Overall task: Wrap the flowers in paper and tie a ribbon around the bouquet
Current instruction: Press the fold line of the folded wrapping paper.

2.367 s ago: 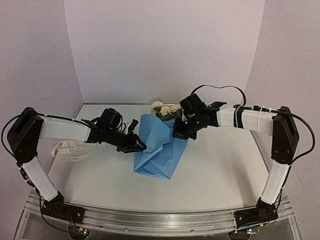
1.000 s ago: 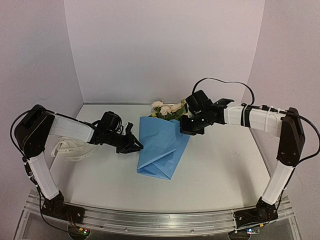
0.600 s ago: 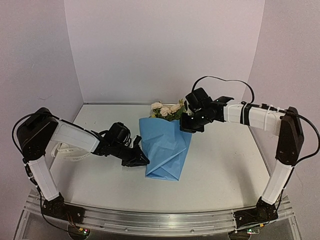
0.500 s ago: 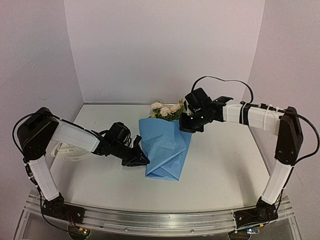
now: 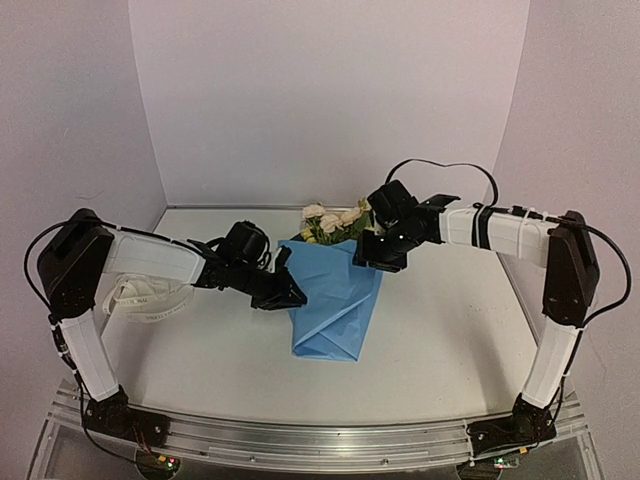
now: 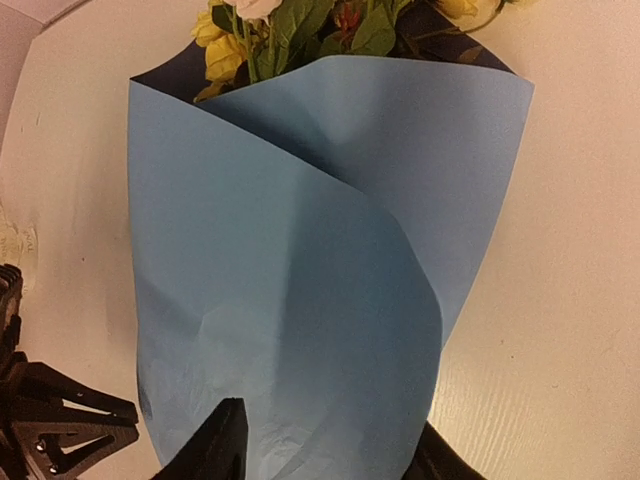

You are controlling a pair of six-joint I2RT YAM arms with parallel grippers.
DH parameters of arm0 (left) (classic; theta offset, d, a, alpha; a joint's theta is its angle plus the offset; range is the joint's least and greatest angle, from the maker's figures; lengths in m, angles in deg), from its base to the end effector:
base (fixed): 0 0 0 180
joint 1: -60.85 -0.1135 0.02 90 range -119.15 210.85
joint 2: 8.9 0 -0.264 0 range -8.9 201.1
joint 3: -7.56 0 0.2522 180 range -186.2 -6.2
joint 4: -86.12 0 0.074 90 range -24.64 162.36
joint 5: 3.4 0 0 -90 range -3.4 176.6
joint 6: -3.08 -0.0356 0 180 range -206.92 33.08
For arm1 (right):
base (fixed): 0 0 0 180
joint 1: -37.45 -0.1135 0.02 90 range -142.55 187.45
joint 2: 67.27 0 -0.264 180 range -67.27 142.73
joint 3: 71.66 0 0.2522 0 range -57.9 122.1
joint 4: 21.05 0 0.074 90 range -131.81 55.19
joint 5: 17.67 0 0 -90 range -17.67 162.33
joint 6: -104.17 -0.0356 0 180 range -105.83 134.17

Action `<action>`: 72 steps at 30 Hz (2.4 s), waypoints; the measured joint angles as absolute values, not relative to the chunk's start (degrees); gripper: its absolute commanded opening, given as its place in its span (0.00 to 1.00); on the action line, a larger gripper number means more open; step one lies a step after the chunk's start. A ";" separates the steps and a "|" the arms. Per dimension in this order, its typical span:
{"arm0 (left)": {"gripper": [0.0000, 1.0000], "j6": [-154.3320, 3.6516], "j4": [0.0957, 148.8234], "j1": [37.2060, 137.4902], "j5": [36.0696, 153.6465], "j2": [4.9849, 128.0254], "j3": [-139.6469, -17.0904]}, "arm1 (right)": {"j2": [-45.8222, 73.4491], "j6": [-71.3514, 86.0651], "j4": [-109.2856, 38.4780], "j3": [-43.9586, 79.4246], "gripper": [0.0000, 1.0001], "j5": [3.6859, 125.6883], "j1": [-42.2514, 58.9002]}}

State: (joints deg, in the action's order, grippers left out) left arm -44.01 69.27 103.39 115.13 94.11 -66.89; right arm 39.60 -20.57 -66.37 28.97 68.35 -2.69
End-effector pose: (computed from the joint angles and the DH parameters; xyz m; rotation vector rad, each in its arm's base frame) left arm 0.2647 -0.2660 0.1752 0.2654 2.6281 -1.2216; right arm 0.3160 0.2697 0.2529 -0.1528 2.5767 0.6182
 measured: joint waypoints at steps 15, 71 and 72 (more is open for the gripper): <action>0.16 -45.14 69.20 103.28 117.13 97.22 -68.11 | 26.15 -36.80 -62.46 8.94 0.77 66.20 -6.15; 0.23 -43.59 77.12 100.42 128.54 95.21 -56.35 | 38.07 -33.80 -53.59 15.72 0.00 73.31 -12.59; 0.22 -43.61 76.82 100.41 128.48 94.31 -56.33 | 38.07 -33.66 -53.75 15.72 0.00 73.55 -12.57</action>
